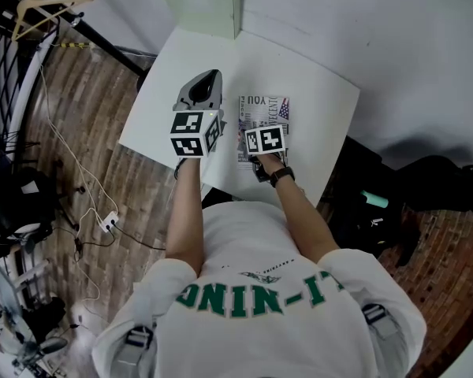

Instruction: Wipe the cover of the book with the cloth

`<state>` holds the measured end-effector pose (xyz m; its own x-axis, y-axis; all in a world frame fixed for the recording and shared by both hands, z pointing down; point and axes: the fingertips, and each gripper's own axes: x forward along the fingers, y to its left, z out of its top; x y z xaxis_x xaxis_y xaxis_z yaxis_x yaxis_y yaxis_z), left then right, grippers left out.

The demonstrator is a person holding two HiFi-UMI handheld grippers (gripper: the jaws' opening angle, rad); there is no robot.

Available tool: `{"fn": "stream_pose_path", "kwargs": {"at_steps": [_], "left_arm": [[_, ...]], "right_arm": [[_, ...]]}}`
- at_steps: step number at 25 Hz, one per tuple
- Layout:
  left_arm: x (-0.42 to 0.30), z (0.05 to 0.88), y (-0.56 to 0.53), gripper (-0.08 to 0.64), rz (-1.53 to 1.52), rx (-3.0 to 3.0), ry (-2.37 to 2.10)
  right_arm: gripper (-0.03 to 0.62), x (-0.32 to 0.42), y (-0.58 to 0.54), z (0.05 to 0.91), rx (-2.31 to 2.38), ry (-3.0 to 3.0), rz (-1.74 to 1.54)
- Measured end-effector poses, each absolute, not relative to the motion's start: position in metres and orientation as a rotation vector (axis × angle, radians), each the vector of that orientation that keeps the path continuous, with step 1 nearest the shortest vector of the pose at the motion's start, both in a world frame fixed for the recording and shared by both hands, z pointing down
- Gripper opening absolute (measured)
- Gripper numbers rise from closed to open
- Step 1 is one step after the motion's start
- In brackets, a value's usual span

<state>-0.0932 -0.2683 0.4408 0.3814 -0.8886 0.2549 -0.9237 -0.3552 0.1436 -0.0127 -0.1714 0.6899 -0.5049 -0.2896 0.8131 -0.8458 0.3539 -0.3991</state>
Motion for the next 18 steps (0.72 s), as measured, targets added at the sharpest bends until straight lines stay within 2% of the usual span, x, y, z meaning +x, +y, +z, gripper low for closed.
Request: {"fn": "stream_pose_path", "kwargs": {"at_steps": [3, 8, 18], "left_arm": [[-0.098, 0.440, -0.265, 0.014, 0.195, 2.377, -1.611], [-0.100, 0.440, -0.263, 0.014, 0.191, 2.374, -1.618], [-0.088, 0.434, -0.262, 0.014, 0.170, 2.409, -1.573]], "right_arm": [[0.038, -0.035, -0.168, 0.690, 0.933, -1.988, 0.978], [0.038, -0.024, -0.166, 0.701, 0.967, -1.944, 0.983], [0.038, 0.109, -0.182, 0.700, 1.296, -1.812, 1.166]]}}
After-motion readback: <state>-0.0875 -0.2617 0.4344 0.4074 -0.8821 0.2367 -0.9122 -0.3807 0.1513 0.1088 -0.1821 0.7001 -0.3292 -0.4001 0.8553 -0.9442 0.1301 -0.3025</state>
